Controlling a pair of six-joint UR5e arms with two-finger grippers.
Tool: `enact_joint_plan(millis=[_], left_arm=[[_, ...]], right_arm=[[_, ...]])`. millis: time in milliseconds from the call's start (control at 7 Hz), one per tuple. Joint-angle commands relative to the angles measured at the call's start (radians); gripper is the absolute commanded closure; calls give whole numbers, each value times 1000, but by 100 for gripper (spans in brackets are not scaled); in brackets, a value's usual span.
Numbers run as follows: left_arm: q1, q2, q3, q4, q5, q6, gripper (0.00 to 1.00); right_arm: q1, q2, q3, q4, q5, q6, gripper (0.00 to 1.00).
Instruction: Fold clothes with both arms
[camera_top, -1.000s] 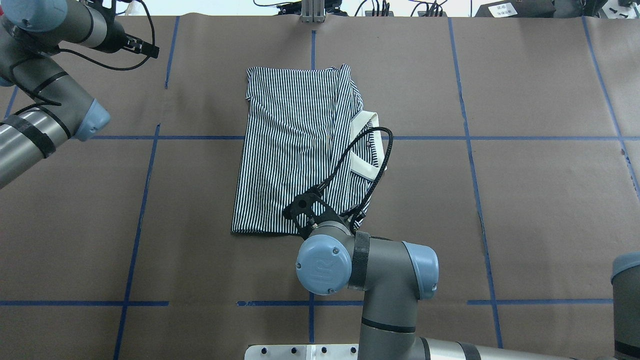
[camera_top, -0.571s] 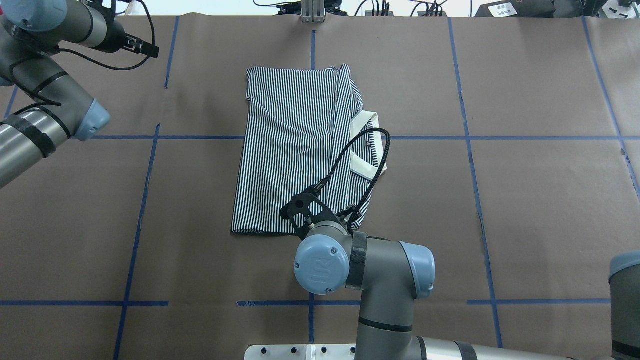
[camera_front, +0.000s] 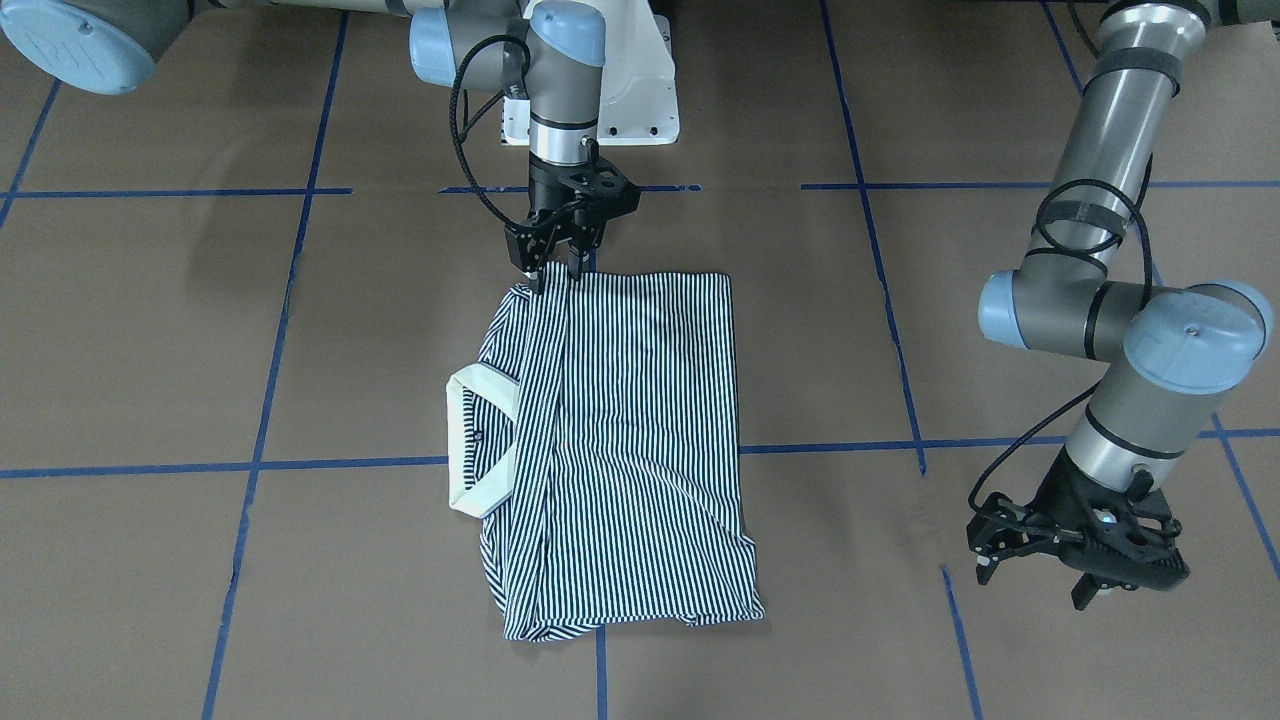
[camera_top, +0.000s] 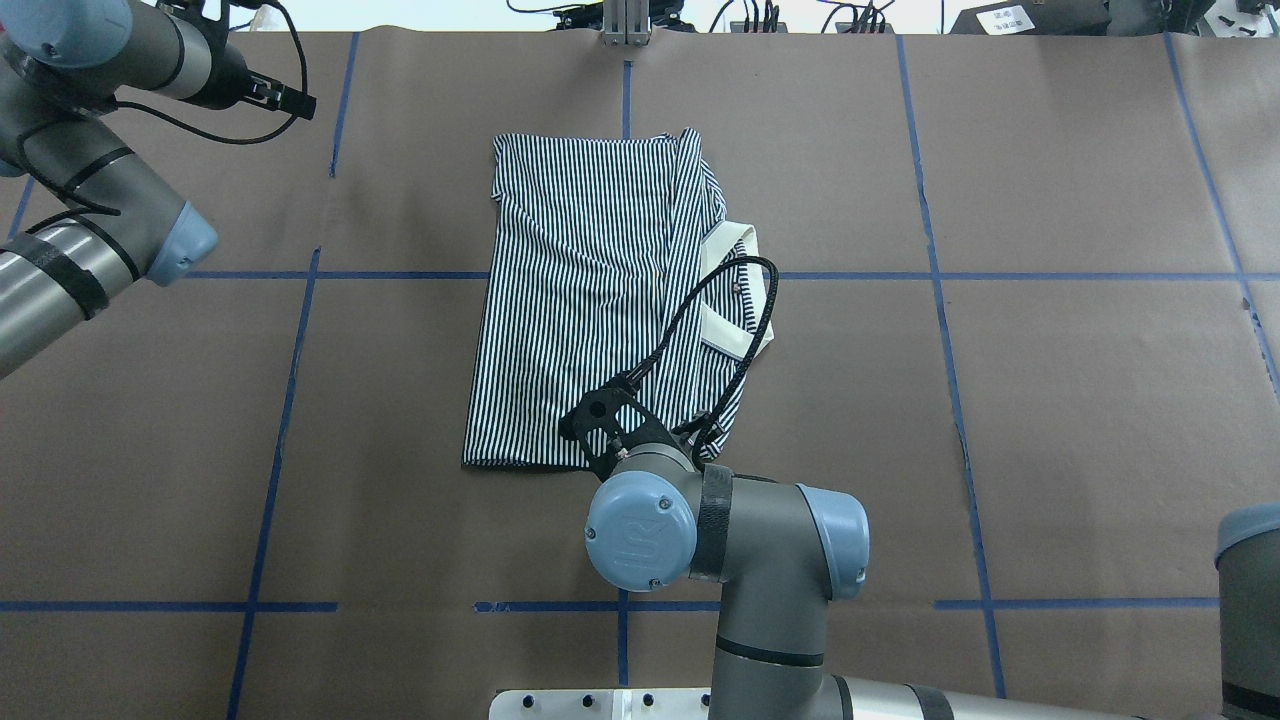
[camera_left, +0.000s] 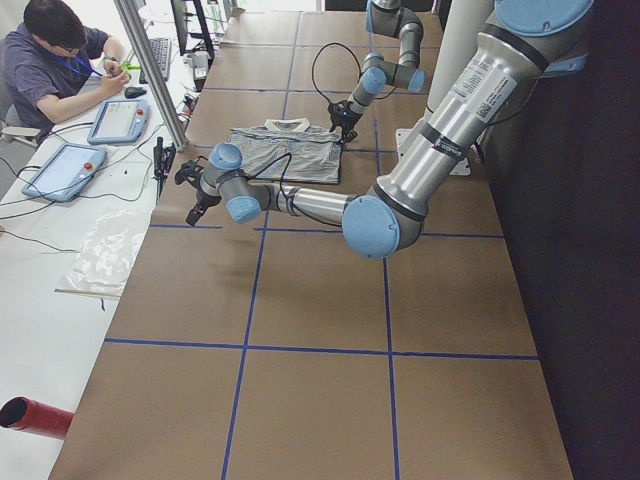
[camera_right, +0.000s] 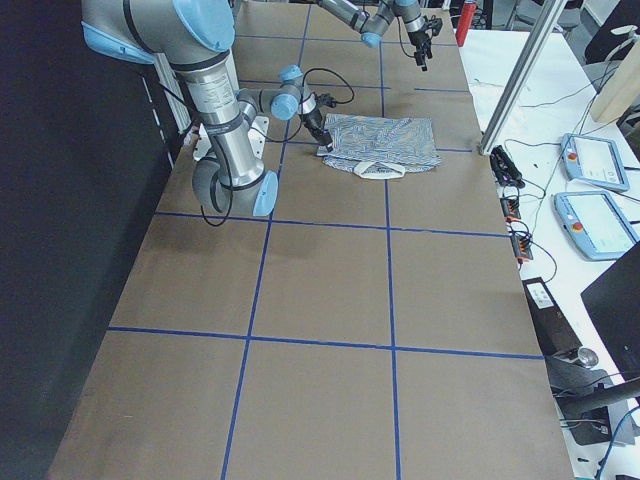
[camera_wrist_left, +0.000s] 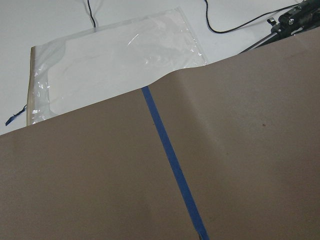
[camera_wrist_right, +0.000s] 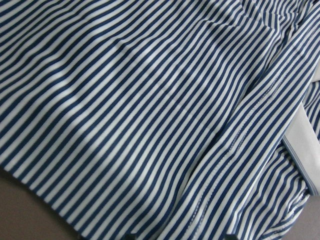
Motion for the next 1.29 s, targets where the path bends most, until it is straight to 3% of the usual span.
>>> enact_joint_plan(millis=[0, 1143], left_arm=[[0, 3, -2, -3, -1, 0, 0], [0, 3, -2, -4, 1, 0, 0]], right_arm=[[-1, 1, 0, -13, 0, 0, 38], [-25, 1, 14, -13, 4, 14, 41]])
